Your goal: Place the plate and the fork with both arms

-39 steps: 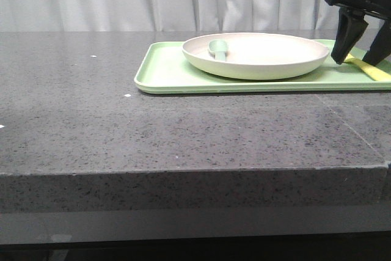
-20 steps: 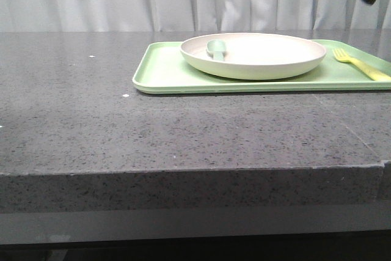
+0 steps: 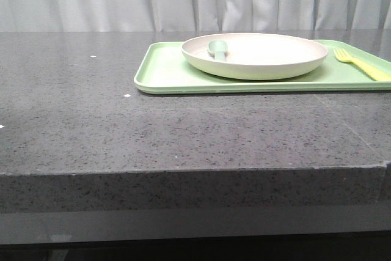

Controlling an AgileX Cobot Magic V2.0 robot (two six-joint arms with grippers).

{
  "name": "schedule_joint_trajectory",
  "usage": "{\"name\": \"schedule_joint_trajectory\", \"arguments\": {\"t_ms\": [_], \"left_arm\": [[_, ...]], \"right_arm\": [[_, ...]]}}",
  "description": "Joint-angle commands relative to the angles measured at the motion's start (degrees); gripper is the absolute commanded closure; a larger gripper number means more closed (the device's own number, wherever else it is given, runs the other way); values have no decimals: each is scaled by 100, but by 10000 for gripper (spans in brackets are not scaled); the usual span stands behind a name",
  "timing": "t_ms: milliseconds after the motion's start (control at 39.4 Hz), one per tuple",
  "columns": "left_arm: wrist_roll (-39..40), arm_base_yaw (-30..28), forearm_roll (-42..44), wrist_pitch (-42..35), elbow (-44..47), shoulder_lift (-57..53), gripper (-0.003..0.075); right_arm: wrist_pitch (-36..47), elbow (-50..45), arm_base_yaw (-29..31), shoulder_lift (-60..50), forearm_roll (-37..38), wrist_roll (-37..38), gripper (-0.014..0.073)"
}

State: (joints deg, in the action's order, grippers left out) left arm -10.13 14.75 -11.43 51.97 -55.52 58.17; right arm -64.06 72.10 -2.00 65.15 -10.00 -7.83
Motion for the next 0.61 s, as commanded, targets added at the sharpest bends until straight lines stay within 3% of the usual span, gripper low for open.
{"name": "schedule_joint_trajectory", "arguments": {"t_ms": [0, 584], "left_arm": [[-11, -12, -67, -297, -148, -101, 342], [-11, -12, -67, -518, -148, -101, 343]], "right_arm": [[602, -285, -2, -637, 4, -52, 120], [2204, -2422, -2, -2687, 4, -52, 120]]}}
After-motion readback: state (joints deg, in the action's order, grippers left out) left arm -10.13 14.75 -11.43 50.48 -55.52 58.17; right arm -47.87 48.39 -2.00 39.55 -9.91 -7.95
